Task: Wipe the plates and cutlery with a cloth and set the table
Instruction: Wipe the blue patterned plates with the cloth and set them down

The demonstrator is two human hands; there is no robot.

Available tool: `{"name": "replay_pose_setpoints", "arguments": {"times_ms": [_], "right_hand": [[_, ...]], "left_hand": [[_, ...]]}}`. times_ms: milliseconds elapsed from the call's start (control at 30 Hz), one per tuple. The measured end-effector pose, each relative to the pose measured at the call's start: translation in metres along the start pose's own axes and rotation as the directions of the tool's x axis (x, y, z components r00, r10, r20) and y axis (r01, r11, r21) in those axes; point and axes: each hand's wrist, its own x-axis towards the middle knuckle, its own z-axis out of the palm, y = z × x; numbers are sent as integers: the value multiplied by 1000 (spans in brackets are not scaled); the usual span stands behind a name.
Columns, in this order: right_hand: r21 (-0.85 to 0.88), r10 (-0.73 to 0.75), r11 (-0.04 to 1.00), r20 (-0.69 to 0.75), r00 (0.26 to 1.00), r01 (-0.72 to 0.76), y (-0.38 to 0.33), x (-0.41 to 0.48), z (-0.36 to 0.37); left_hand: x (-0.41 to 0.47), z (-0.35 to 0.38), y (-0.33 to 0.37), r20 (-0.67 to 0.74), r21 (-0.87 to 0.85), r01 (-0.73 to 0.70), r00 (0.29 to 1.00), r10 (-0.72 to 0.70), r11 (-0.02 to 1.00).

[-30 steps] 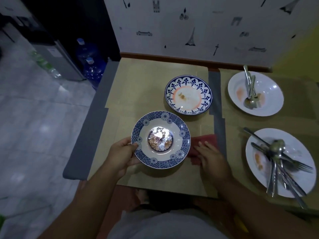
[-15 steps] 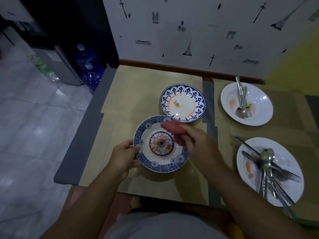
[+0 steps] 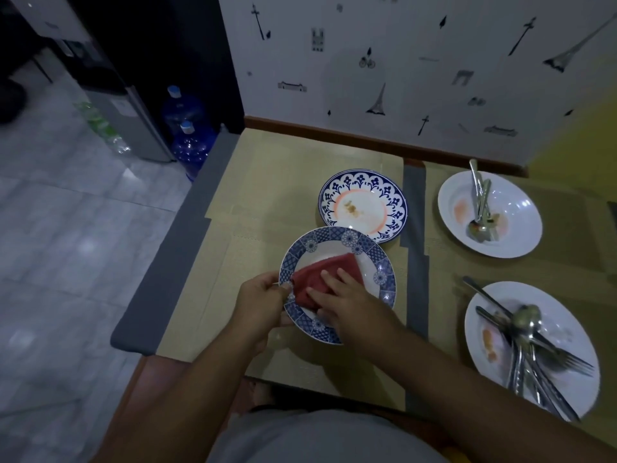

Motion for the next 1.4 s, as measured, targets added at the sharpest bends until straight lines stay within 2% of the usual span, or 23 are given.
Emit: {"name": "replay_pose_setpoints", "arguments": {"times_ms": [67,233,400,567,700,800,867,967,1133,1167,1267,1400], "right_hand": [[-52,7,999,47,999,-4,1,7,-2],[66,22,998,-49,999,-19,12,7,-13],[34,25,999,-38,999,-24,0,-15,-5],[2,-50,999,-192,980,52,-4,5,-6],[37,47,999,-277,960,-38,10,12,-25],[120,114,989,-240,964,-87,16,3,-27],[130,82,990,-175,981,-59,8,-10,-20],[172,33,985,-155,987,-6,-8,-10,-16],[185,137,979,-313,940,-81,2,27,-26],[192,122,979,-319,940,-62,2,30,-26],[157,-79,980,-248,966,120,0,22,-16],[147,-146,975,-156,977,169,0,-18,-10]], "left_hand": [[-2,2,2,11,22,-25,1000,25,999],[-3,6,2,-9,20,-64,998,64,998],[-3,9,-1,-23,36,-50,998,51,998],[-5,6,-2,-4,42,-43,999,43,998],[-7,3,0,-12,12,-82,997,82,997],[-6,4,1,-34,6,-88,996,88,996],[-7,6,2,-28,12,-76,997,76,997],[-9,7,3,16,31,-70,997,69,997],[-11,4,4,70,43,-86,994,83,995],[-10,3,5,65,29,-85,994,83,996],[-7,-1,8,50,2,-87,995,87,996],[-3,-5,7,18,12,-77,997,76,997]]}}
